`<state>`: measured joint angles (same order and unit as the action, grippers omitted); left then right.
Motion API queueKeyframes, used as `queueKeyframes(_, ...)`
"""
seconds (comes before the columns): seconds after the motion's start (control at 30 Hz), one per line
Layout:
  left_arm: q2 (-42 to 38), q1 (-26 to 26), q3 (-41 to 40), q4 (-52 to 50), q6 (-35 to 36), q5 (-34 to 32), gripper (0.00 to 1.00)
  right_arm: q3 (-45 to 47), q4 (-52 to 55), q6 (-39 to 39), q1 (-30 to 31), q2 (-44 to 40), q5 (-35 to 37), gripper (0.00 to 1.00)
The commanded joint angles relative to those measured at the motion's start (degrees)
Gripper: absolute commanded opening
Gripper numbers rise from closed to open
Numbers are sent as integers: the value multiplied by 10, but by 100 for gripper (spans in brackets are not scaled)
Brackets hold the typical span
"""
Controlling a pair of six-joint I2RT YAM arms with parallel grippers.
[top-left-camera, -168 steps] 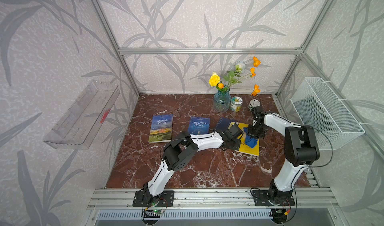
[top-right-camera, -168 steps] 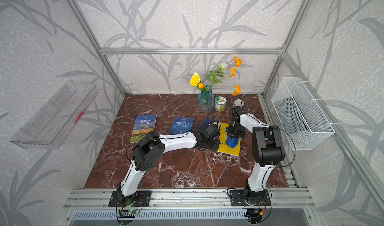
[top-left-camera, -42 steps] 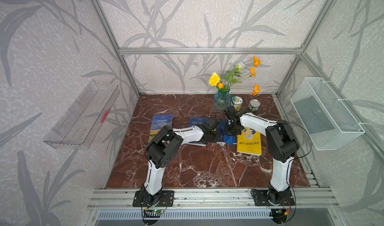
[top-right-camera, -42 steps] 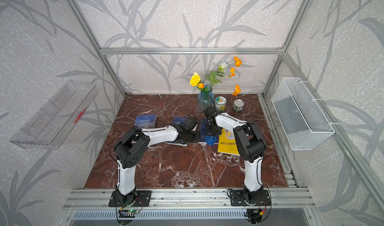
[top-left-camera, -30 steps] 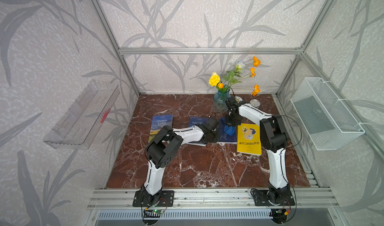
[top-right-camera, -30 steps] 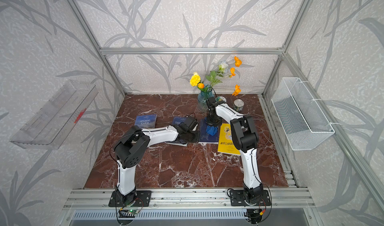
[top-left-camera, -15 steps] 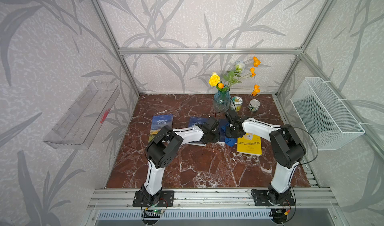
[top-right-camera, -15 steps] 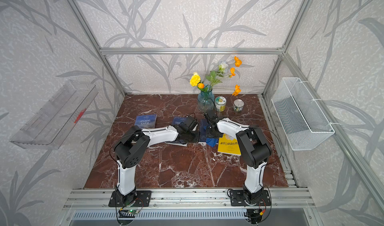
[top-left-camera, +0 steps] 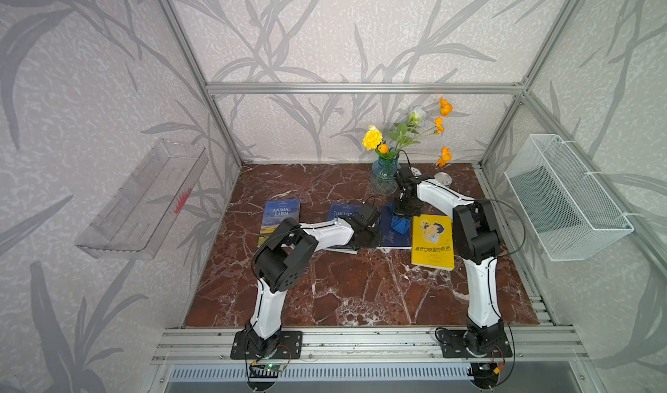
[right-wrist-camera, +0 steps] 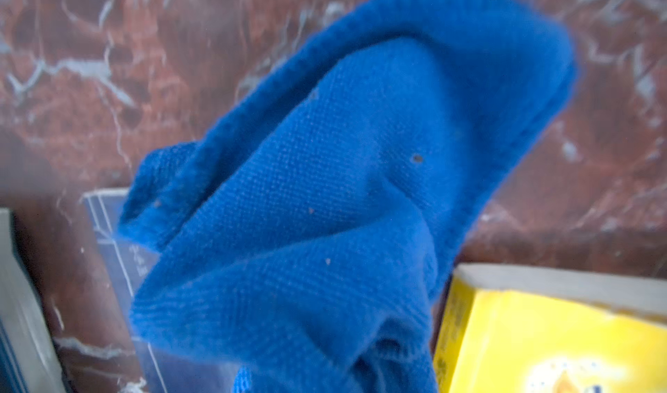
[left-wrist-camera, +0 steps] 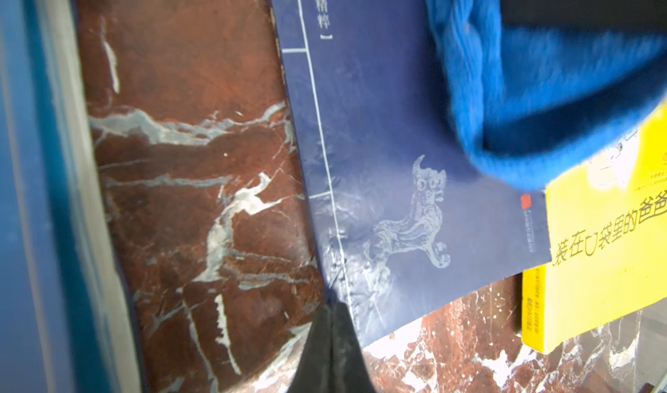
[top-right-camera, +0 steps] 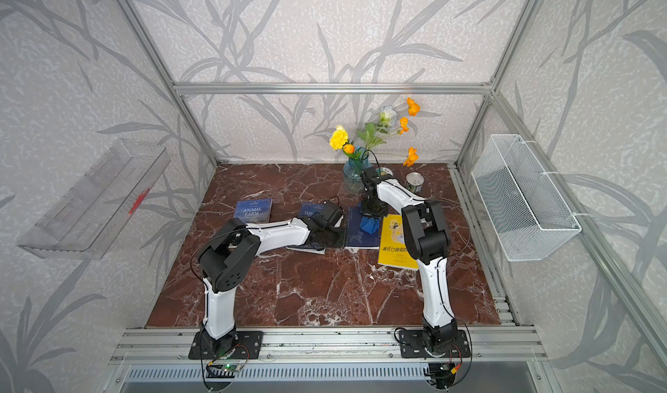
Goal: Wipe the cover of the book
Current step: Wipe the dirt from the cover of the book.
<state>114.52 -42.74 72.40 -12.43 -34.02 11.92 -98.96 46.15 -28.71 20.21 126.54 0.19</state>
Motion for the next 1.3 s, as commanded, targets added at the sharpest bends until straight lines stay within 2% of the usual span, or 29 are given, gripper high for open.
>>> queueKeyframes(0.0,25,-2,-12,-82,9,-6,2,48,43,5,6,40,37,6)
queueKeyframes(0.23,17,-2,-16,-79,7,-2,2,264,-38,-20,74,-93,32,6)
queueKeyframes(0.33,16,-2,-16,-78,7,-1,2,320,-65,-32,84,-127,16,6)
queueKeyframes(0.43,17,-2,-17,-77,5,2,2,314,-68,-26,82,-120,18,6)
queueKeyframes(0.77,15,-2,-17,-79,8,-6,2,78,23,-6,49,24,28,6)
queueKeyframes(0.87,16,-2,-17,-80,8,-6,2,53,30,-6,50,40,28,6)
queueKeyframes(1.0,14,-2,-17,-80,9,-6,2,111,10,-9,69,7,22,6)
queueKeyframes(1.17,13,-3,-17,-80,9,-4,2,261,-42,-31,109,-86,18,6)
queueKeyframes(1.27,13,-2,-17,-78,7,-3,2,307,-63,-43,111,-119,8,6)
